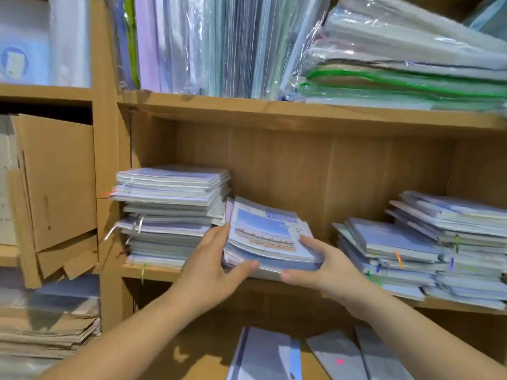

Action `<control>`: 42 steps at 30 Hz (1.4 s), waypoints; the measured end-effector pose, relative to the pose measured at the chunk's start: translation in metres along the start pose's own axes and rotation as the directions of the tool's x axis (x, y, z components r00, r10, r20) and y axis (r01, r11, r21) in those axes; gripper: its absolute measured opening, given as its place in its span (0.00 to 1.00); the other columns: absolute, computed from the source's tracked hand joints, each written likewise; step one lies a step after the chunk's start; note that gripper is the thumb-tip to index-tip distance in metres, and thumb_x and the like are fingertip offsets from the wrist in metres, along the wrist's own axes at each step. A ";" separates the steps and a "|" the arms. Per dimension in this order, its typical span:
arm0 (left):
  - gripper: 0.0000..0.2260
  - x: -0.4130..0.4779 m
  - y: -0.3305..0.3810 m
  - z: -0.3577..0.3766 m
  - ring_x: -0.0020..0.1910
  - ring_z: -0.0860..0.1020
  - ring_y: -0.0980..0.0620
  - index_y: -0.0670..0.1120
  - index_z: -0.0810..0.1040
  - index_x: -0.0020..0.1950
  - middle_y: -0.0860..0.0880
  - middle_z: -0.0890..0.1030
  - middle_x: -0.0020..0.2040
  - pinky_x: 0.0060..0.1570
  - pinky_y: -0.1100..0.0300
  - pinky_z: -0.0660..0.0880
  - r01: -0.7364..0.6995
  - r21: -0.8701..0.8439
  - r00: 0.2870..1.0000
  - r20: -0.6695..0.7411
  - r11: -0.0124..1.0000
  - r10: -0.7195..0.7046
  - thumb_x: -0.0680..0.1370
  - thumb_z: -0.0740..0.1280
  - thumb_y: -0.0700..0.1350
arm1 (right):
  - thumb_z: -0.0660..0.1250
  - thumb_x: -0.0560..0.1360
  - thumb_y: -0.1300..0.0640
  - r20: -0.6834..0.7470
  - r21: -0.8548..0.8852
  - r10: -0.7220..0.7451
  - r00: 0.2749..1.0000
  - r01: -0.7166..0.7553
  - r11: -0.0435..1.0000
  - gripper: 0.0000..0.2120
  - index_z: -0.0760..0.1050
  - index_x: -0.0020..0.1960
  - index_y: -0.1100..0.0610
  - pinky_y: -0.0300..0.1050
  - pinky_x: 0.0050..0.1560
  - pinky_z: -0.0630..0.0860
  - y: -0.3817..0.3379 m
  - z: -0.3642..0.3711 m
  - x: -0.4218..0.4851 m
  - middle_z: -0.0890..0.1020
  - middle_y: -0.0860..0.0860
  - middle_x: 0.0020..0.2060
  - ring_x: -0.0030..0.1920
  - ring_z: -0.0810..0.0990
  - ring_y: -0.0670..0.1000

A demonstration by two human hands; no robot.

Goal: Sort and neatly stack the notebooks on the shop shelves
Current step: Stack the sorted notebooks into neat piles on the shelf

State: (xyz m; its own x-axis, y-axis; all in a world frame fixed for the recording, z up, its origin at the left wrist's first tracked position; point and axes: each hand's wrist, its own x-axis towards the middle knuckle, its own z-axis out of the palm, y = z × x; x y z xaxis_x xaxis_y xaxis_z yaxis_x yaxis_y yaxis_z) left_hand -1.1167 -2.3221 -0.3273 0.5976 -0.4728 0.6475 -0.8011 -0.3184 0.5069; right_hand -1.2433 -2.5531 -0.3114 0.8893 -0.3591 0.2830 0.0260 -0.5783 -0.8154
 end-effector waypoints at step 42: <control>0.31 -0.107 -0.130 0.237 0.45 0.79 0.53 0.50 0.69 0.53 0.52 0.80 0.48 0.35 0.63 0.73 0.803 0.306 0.339 0.473 0.512 -0.813 0.64 0.81 0.64 | 0.64 0.48 0.13 0.064 -0.819 0.645 0.761 -0.330 0.470 0.66 0.41 0.79 0.29 0.66 0.78 0.44 0.326 0.015 -0.041 0.34 0.55 0.81 0.80 0.34 0.65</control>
State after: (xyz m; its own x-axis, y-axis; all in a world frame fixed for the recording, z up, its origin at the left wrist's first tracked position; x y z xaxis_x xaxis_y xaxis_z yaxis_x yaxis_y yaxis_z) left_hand -1.0846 -2.4251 -0.5973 0.8381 -0.2897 -0.4622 0.0596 -0.7937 0.6054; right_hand -1.2641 -2.7157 -0.5962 0.7232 -0.5995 -0.3429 -0.6546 -0.7533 -0.0636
